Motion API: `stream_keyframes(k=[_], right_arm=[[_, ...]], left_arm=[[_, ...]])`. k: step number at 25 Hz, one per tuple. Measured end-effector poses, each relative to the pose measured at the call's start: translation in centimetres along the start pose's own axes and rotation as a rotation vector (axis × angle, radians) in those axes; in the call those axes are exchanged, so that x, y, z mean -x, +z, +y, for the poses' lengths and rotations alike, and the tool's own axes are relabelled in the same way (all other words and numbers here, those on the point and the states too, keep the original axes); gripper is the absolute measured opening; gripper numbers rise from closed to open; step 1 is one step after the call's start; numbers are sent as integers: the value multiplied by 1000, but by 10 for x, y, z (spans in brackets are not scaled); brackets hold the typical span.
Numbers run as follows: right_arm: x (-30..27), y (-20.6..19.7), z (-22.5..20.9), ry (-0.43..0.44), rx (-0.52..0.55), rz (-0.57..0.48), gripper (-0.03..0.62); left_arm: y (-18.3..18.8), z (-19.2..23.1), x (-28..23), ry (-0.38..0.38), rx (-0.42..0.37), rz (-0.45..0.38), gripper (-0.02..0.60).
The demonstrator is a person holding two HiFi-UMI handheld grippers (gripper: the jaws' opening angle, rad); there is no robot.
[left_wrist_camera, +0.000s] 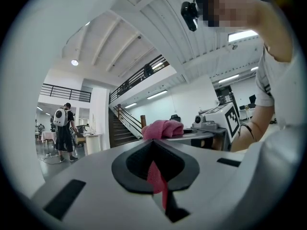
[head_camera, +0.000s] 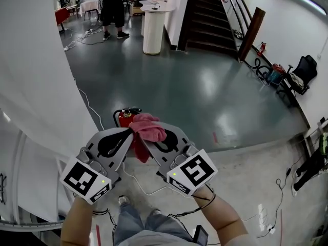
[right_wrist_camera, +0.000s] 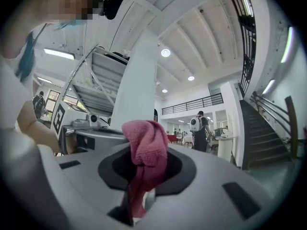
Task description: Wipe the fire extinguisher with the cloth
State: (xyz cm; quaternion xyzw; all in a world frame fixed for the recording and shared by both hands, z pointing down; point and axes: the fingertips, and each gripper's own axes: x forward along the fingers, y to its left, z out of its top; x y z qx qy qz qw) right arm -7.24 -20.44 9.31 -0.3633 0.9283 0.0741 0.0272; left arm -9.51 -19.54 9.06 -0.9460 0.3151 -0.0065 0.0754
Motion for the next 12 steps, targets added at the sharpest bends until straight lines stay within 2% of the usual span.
stream_keyframes(k=[4,12], right_arm=[[9,15,-2,-1,-5,-3,78],[-11,2,-3,-6,11,-10,78]], left_arm=[[15,-7,-2,7,19,-8,8],[1,11,-3,-6,6,-23,8]])
